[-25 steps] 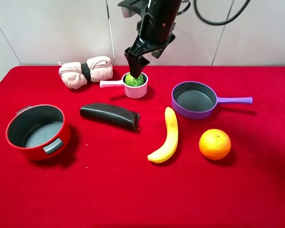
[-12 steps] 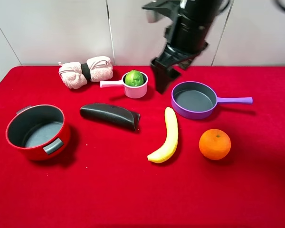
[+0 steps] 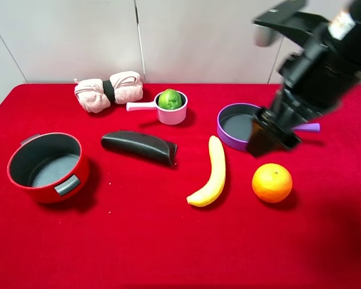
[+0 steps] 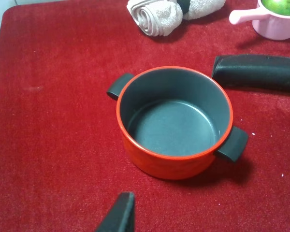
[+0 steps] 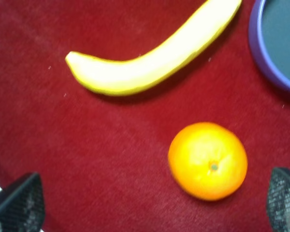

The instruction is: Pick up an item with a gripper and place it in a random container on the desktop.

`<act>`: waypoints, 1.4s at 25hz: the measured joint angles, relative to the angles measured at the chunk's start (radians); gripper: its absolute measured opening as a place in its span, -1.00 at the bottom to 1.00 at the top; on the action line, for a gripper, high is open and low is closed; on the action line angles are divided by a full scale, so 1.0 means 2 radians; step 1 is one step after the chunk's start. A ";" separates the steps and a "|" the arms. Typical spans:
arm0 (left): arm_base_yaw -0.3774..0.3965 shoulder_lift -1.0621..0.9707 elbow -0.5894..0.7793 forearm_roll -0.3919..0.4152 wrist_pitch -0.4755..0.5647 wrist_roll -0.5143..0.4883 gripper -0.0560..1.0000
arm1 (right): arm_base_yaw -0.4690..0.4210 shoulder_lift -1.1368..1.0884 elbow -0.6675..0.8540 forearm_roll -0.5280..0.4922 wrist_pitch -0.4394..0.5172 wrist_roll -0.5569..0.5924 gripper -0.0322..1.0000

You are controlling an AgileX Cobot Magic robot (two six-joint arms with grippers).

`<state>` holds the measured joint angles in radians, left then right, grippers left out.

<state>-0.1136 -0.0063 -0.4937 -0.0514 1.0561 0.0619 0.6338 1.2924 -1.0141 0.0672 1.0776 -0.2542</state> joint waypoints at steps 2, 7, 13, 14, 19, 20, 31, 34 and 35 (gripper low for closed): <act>0.000 0.000 0.000 0.000 0.000 0.000 0.97 | 0.000 -0.040 0.031 0.007 -0.009 0.000 0.41; 0.000 0.000 0.000 0.000 0.000 0.000 0.97 | 0.000 -0.136 0.102 0.012 -0.014 0.007 0.41; 0.000 0.000 0.000 0.000 0.000 0.000 0.97 | -0.015 -0.256 0.163 0.004 -0.017 0.039 0.41; 0.000 0.000 0.000 0.000 0.000 0.000 0.97 | -0.024 -0.273 0.172 0.003 -0.016 0.041 0.41; 0.000 0.000 0.000 0.000 0.000 0.000 0.97 | -0.066 -0.366 0.206 0.002 -0.011 0.043 0.41; 0.000 0.000 0.000 0.000 0.000 0.000 0.97 | -0.074 -0.382 0.210 0.002 -0.009 0.044 0.41; 0.000 0.000 0.000 0.000 0.000 0.000 0.97 | -0.114 -0.498 0.244 0.004 -0.007 0.063 0.41; 0.000 0.000 0.000 0.000 0.000 0.000 0.97 | -0.114 -0.517 0.244 0.004 -0.008 0.074 0.41; 0.000 0.000 0.000 0.000 0.000 0.000 0.97 | -0.114 -0.524 0.244 0.004 -0.008 0.076 0.41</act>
<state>-0.1136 -0.0063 -0.4937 -0.0514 1.0561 0.0619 0.4064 0.2453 -0.5258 0.0760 1.0606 -0.1025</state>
